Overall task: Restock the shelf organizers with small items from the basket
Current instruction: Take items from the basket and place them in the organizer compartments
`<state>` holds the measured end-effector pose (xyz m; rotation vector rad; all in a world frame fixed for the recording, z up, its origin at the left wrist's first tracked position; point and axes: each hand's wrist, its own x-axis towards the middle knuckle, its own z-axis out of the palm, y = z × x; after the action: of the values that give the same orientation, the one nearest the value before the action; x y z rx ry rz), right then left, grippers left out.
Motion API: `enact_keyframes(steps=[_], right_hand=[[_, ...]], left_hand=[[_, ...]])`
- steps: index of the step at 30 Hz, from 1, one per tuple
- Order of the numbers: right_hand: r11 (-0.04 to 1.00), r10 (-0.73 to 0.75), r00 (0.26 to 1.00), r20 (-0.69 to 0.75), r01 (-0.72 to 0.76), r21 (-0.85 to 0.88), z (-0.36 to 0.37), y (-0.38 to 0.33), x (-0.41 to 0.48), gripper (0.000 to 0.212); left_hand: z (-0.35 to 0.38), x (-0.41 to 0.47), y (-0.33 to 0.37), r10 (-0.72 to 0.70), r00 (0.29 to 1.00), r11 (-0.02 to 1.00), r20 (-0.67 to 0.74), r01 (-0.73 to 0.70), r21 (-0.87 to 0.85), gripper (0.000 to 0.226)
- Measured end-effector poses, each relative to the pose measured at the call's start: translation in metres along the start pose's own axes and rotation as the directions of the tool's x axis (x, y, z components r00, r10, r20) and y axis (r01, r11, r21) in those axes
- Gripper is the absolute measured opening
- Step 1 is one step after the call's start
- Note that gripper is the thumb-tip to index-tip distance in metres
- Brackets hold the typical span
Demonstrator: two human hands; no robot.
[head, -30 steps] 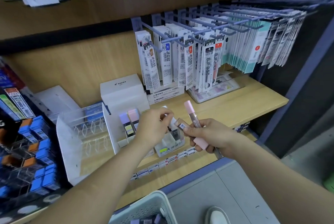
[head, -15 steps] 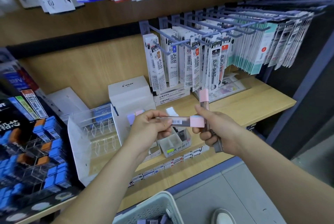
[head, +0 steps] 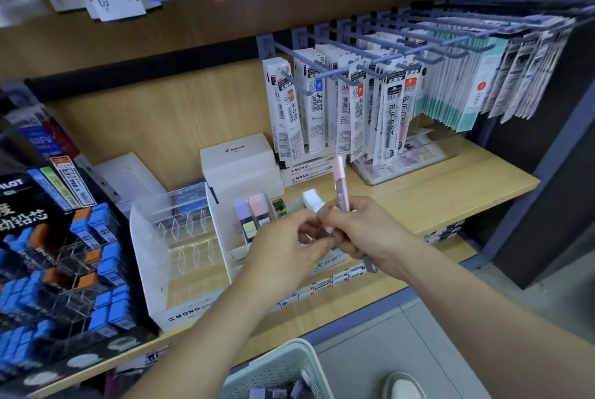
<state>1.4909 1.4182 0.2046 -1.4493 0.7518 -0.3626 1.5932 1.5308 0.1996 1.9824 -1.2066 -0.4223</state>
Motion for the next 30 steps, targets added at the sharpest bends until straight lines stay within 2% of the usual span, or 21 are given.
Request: enact_keyframes(steps=[3, 5, 8, 11, 14, 17, 21, 25, 30], right_hand=[[1.0, -0.029, 0.998, 0.05, 0.028, 0.006, 0.011, -0.005, 0.0, 0.019], [0.999, -0.013, 0.995, 0.099, 0.01, 0.03, 0.016, -0.011, -0.001, 0.024], [0.998, 0.018, 0.996, 0.083, -0.023, 0.062, 0.021, -0.016, 0.0, 0.036], [0.995, 0.049, 0.998, 0.029, -0.052, 0.086, 0.022, -0.016, 0.003, 0.035], [0.998, 0.049, 0.999, 0.006, -0.049, 0.039, 0.022, -0.013, 0.006, 0.036], [1.0, 0.025, 1.0, -0.001, -0.025, 0.008, 0.024, -0.013, 0.007, 0.036], [1.0, 0.018, 1.0, 0.009, -0.018, -0.016, 0.026, -0.011, 0.009, 0.033], [0.999, 0.033, 0.999, 0.038, -0.032, -0.035, 0.027, -0.01, 0.009, 0.031], [0.996, 0.069, 0.996, 0.06, -0.066, -0.06, 0.025, -0.008, 0.01, 0.025]], left_hand=[[-0.008, 0.002, 0.0, 0.002, 1.0, 0.998, -0.024, -0.001, 0.062, 0.023], [-0.016, 0.002, -0.005, 0.019, 1.0, 0.996, 0.018, -0.02, 0.085, 0.034], [-0.035, 0.004, -0.014, 0.022, 0.999, 0.997, 0.028, -0.024, 0.07, 0.051], [-0.062, 0.02, -0.033, -0.077, 0.984, 0.994, -0.163, 0.062, -0.094, 0.047], [-0.08, 0.034, -0.055, -0.078, 0.956, 0.996, -0.284, 0.06, -0.069, 0.039], [-0.078, 0.04, -0.065, -0.042, 0.956, 0.999, -0.29, 0.038, -0.021, 0.03], [-0.063, 0.043, -0.069, 0.042, 0.956, 0.982, -0.291, 0.014, 0.189, 0.024], [-0.056, 0.045, -0.075, 0.122, 0.961, 0.949, -0.246, -0.041, 0.311, 0.023], [-0.048, 0.046, -0.076, 0.116, 0.967, 0.94, -0.228, -0.033, 0.339, 0.018]])
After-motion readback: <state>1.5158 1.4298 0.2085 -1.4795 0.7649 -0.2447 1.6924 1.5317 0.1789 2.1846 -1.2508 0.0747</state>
